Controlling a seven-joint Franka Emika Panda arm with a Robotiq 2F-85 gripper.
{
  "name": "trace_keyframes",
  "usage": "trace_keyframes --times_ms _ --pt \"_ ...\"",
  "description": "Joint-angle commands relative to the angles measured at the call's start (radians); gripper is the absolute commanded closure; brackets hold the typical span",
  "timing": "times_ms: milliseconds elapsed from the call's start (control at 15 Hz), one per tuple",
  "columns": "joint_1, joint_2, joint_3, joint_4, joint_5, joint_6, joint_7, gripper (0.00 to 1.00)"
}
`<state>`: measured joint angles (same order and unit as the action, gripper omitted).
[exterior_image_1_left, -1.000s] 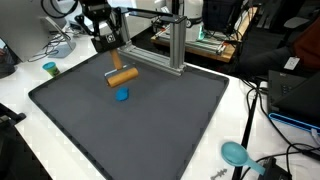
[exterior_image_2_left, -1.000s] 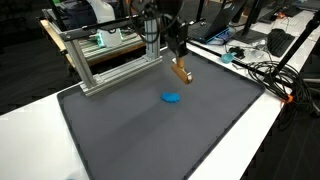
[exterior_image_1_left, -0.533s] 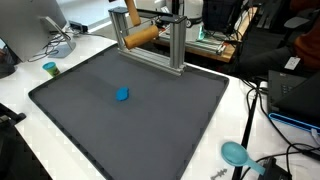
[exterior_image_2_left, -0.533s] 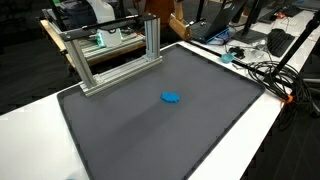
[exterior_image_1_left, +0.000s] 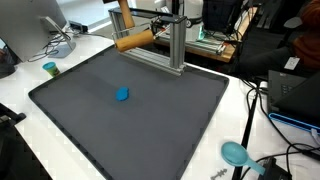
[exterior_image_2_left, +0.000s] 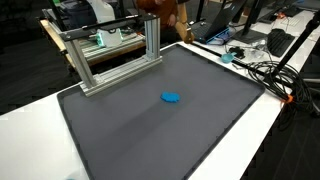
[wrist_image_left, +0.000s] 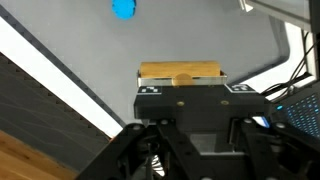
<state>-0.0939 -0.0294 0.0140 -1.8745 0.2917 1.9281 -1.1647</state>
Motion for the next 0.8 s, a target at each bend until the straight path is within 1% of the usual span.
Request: trace_keyframes --times_ms 0,67,200,333,533,600,667,733 --pt "0.043 -0.028 -0.003 -0.079 -0.052 0.156 0.213 0.77" --pt "0.053 -0.039 0.002 -0.11 -0.09 0.208 0.269 0.77" --pt "0.068 -0.061 0.007 -0.162 -0.194 0.277 0.396 0.77" --pt "0.076 -0.084 0.008 -0.194 -0.302 0.273 0.549 0.77" --pt "0.075 -0.128 0.006 -0.223 -0.443 0.221 0.751 0.77" --pt "0.075 -0.141 0.01 -0.232 -0.506 0.2 0.812 0.77" --pt "0.086 -0.069 -0.004 -0.186 -0.423 0.229 0.71 0.52" --pt "0.086 -0.084 -0.003 -0.195 -0.46 0.215 0.755 0.52"
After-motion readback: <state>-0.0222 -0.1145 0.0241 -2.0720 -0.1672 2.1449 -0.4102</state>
